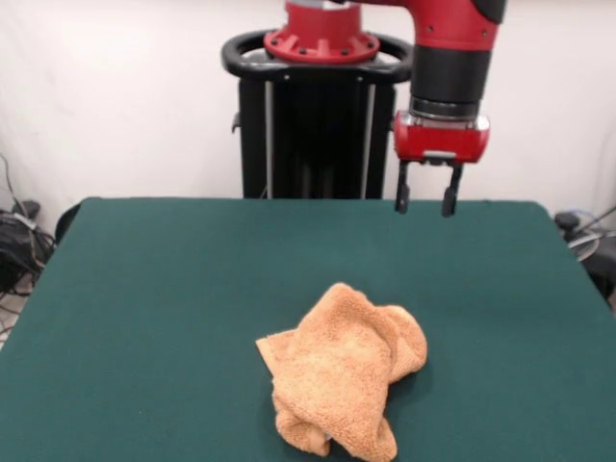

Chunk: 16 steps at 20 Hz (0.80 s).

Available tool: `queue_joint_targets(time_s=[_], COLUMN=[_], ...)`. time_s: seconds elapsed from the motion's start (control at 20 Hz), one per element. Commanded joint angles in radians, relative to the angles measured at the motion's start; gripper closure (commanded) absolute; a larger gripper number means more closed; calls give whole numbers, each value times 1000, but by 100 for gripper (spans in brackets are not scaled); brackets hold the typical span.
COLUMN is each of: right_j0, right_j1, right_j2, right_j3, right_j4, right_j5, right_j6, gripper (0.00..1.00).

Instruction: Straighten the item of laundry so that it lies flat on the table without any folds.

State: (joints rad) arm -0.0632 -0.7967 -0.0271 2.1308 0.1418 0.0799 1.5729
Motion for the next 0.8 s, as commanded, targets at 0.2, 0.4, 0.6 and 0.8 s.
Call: queue_joint_targets(time_s=[0.2, 0.4, 0.6, 0.8], right_j0=[67, 65, 52, 4], right_j1=[-24, -8, 52, 145], right_j2=[-107, -105, -86, -28], right_j3=[-368, -385, -348, -298], right_j4=[14, -5, -21, -26], right_j5=[507, 441, 244, 45], right_j6=[190, 191, 208, 222], gripper=[0, 0, 0, 0])
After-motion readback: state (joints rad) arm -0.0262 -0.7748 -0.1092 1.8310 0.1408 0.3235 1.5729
